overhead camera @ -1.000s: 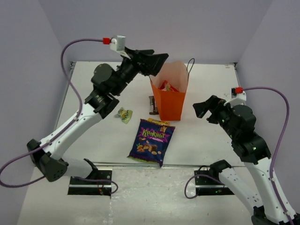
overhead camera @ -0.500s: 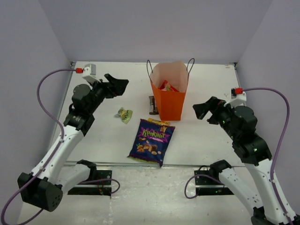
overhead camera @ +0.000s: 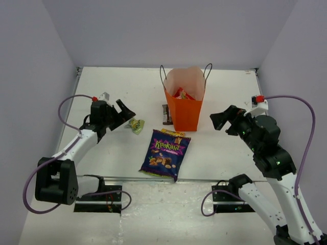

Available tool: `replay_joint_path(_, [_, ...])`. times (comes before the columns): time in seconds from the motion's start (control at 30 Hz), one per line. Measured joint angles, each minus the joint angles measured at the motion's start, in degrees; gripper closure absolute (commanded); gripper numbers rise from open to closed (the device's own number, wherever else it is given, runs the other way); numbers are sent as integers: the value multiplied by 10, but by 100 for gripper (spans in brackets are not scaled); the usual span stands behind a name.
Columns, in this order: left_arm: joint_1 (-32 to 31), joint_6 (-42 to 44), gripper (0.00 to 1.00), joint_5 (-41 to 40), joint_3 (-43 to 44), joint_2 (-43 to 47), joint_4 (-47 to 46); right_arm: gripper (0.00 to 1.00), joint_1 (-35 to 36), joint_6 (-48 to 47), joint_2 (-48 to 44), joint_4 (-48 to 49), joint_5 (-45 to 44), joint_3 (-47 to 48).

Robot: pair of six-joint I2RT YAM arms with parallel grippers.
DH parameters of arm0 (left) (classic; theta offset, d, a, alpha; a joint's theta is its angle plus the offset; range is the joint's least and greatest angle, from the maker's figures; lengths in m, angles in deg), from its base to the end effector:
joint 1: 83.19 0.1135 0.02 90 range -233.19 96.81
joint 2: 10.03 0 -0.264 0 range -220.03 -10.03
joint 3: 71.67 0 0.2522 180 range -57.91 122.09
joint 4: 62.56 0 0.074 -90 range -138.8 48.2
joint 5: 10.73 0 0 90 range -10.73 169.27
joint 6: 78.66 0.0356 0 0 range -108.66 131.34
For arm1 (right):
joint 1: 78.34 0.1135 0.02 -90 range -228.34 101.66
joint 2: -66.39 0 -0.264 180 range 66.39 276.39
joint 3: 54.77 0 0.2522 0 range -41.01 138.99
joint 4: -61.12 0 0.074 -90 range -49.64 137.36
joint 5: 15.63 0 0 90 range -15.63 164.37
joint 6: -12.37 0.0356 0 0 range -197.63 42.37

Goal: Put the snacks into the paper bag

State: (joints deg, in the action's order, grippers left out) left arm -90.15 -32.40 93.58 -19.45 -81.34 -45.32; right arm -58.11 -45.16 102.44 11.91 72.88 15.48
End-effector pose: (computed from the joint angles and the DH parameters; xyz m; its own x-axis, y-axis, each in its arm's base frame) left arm 0.2581 -0.0404 0.2168 -0.6427 -0.5964 -0.4808 -0.1789 0.7271 -0.6628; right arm 0.1138 0.0410 0.3822 -0.3779 0.4327 -0.8185 -0.1413 0.8468 0.5129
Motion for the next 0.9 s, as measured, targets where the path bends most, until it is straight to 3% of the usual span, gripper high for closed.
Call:
replay_joint_path(0.33, [0,24,0,-28,7,-118,9,1,0,0,11,-1,2,0])
replay_joint_path(0.9, [-9,50,2,-41,65,-216,-49,1,0,0,15,-1,10,0])
